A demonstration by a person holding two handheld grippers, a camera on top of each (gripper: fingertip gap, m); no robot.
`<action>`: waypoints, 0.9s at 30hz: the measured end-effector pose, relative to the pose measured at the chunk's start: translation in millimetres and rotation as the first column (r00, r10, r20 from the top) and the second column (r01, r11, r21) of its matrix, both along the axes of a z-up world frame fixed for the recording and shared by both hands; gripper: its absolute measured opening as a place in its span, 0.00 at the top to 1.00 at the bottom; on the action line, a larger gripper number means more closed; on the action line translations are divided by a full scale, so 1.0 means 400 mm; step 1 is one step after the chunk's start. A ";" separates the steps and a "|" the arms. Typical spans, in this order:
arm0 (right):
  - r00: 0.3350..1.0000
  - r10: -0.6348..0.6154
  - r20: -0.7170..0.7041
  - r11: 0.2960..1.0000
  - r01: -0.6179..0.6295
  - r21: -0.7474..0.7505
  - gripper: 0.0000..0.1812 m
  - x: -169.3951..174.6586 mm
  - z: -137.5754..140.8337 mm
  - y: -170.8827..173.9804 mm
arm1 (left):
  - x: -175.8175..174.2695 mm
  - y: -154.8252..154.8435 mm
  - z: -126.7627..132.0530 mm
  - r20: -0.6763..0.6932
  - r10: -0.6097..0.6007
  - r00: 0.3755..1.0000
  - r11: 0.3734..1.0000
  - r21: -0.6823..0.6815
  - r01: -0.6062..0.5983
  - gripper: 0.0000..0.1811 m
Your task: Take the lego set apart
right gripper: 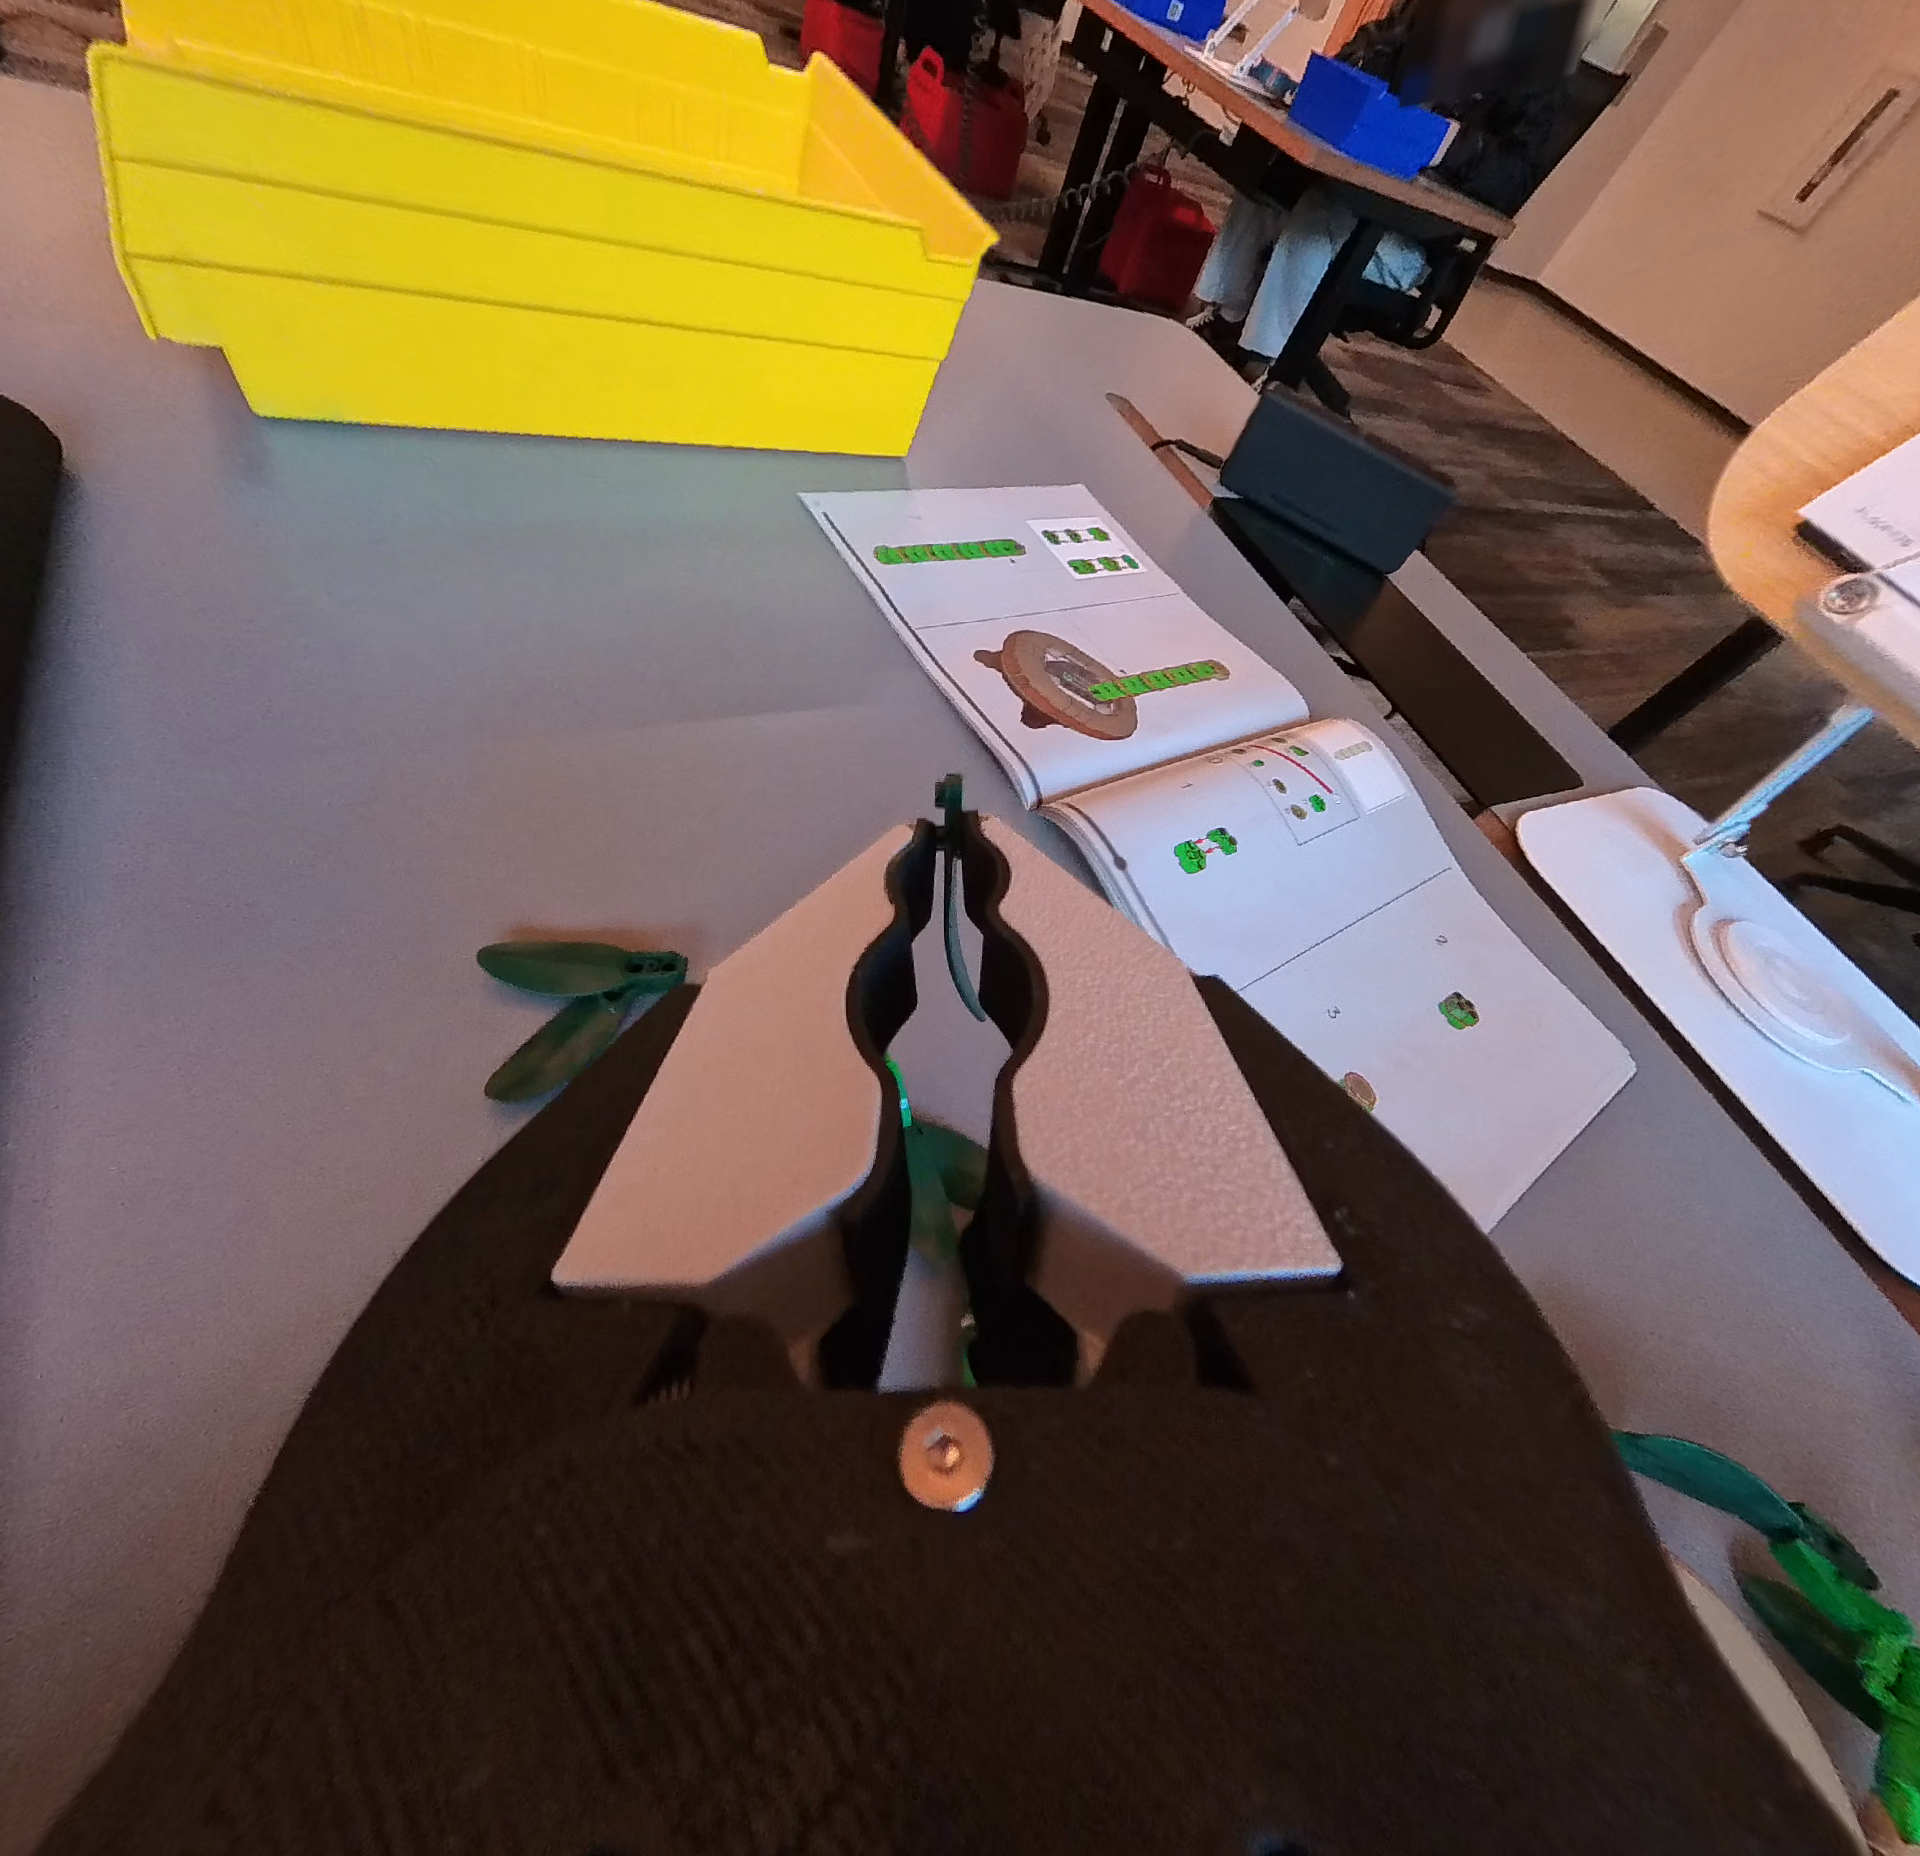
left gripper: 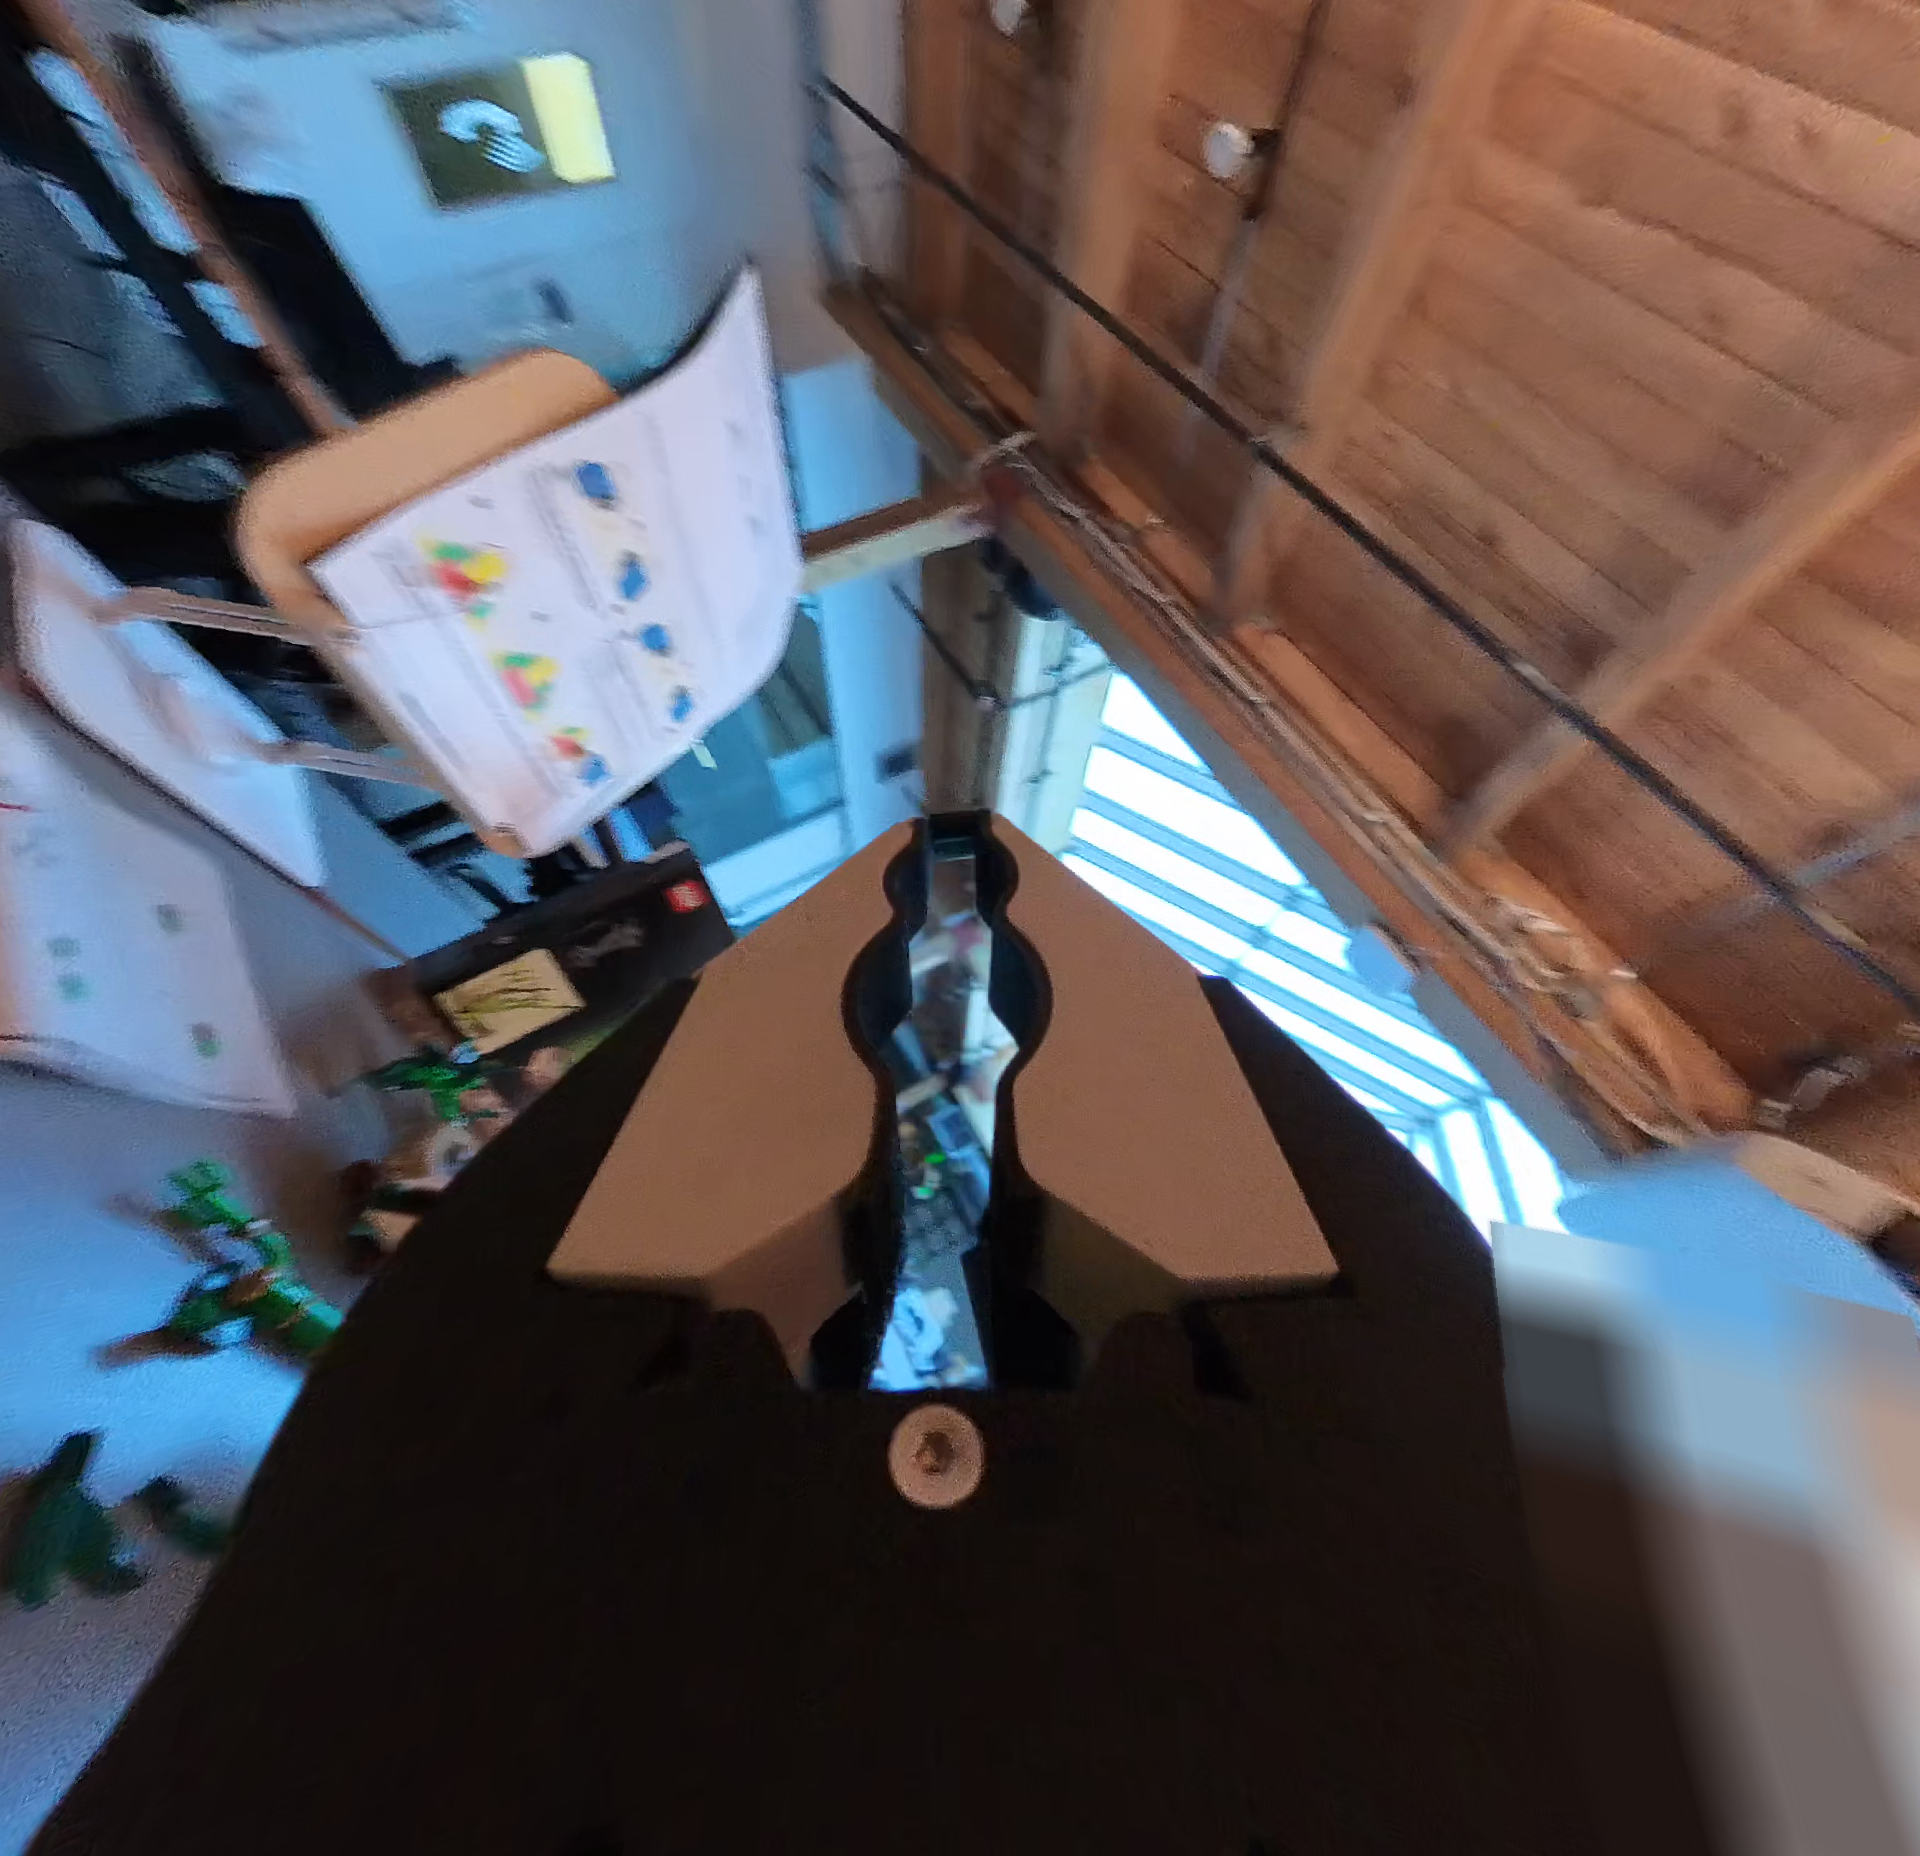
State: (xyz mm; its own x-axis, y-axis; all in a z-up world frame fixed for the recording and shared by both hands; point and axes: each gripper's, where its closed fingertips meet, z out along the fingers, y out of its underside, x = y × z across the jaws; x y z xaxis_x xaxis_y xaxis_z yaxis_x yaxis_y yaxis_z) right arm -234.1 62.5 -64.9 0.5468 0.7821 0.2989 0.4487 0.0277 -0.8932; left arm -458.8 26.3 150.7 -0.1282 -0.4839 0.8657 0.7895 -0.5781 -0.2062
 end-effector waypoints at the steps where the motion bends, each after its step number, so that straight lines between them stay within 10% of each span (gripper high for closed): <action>1: 1.000 0.002 0.016 1.000 -0.002 0.003 0.98 -0.002 -0.004 -0.001 | -0.003 0.011 -0.012 -0.039 0.030 0.999 0.999 -0.028 -0.031 0.97; 12: 0.997 0.014 0.080 1.000 -0.015 0.019 0.98 -0.011 -0.020 -0.008 | -0.034 0.045 -0.065 -0.059 0.145 0.988 0.972 -0.178 -0.154 0.97; 15: 0.994 0.014 0.110 1.000 -0.016 0.020 0.98 -0.011 -0.031 -0.007 | -0.078 0.095 -0.081 -0.245 0.196 0.950 0.971 -0.088 -0.223 0.97; 17: 0.990 0.011 0.143 0.999 -0.017 0.040 0.98 -0.011 -0.035 -0.008 | -0.157 0.197 -0.173 -0.694 0.203 0.690 0.966 0.025 -0.259 0.97; 20: 0.984 0.015 0.176 0.997 -0.028 0.069 0.98 -0.016 -0.035 -0.013 | -0.317 0.261 -0.419 -0.998 -0.061 0.021 0.975 -0.064 -0.211 0.97; 25: 0.976 0.016 0.218 0.995 -0.037 0.093 0.98 -0.020 -0.042 -0.014 | -0.371 0.239 -0.593 -0.864 -0.223 -0.451 0.973 -0.172 -0.152 0.97; 27: 0.971 0.011 0.240 0.994 -0.036 0.103 0.98 -0.018 -0.046 -0.013 | -0.374 0.242 -0.629 -0.804 -0.247 -0.541 0.969 -0.191 -0.160 0.95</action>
